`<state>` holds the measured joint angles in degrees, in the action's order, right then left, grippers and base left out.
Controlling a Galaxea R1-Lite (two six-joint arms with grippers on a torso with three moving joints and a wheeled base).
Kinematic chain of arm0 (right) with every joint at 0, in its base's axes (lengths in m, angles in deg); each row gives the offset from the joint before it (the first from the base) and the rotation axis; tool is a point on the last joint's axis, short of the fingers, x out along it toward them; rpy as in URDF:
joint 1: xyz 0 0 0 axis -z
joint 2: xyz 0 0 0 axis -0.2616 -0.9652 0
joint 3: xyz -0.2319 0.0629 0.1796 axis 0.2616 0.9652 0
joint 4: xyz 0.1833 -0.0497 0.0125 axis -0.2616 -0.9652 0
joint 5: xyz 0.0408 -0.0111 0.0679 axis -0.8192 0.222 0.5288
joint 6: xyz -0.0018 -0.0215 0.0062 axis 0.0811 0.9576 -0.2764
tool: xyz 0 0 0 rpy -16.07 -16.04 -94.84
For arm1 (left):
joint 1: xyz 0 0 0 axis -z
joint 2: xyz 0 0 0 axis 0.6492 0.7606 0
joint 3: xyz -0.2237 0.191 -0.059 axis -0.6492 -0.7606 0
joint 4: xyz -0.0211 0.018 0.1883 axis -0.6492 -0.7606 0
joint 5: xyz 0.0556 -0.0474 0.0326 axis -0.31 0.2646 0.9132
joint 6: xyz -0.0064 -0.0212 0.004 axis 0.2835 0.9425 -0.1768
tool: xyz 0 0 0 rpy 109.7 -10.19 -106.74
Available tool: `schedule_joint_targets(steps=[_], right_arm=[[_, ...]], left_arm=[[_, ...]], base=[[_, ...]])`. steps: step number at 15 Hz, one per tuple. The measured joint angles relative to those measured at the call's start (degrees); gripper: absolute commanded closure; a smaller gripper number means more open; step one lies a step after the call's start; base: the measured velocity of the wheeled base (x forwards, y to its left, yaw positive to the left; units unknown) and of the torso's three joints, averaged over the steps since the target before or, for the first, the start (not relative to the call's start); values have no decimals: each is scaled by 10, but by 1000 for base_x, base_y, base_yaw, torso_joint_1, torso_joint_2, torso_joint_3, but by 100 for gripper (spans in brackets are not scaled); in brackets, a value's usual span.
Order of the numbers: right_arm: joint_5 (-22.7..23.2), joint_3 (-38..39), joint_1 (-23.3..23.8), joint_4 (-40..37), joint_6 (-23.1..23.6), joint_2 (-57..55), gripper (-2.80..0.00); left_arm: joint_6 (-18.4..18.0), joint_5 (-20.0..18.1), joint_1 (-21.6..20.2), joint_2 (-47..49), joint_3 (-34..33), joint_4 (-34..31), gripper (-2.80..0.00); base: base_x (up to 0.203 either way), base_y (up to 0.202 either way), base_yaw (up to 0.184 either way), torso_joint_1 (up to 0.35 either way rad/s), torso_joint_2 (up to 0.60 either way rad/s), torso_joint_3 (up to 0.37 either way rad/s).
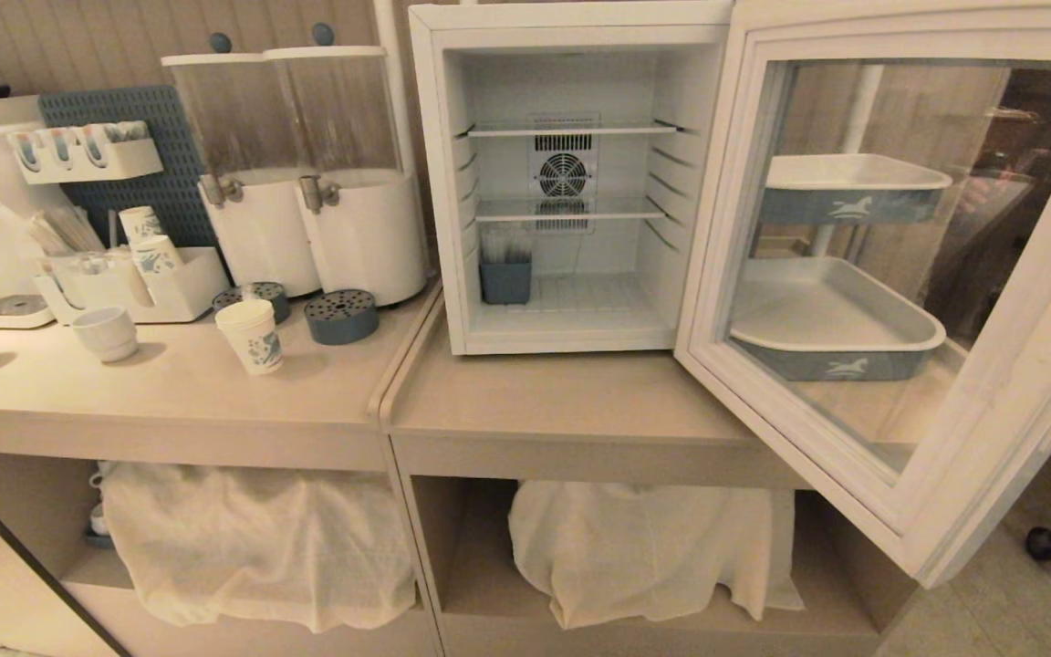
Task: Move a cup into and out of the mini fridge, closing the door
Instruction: Close the freezer door
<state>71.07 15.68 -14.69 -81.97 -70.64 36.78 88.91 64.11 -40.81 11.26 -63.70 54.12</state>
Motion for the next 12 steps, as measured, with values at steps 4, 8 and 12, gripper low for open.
schedule_joint_targets(steps=[4,8,12], right_arm=[[-1,-1,0,1,-7,0,0],[-1,-1,0,1,-20,0,0],[-2,-1,0,1,-20,0,0]], left_arm=[[0,0,0,0,0,0,0],[0,0,0,0,0,0,0],[0,0,0,0,0,0,0]], base=[[0,0,0,0,0,0],[0,0,0,0,0,0],[0,0,0,0,0,0]])
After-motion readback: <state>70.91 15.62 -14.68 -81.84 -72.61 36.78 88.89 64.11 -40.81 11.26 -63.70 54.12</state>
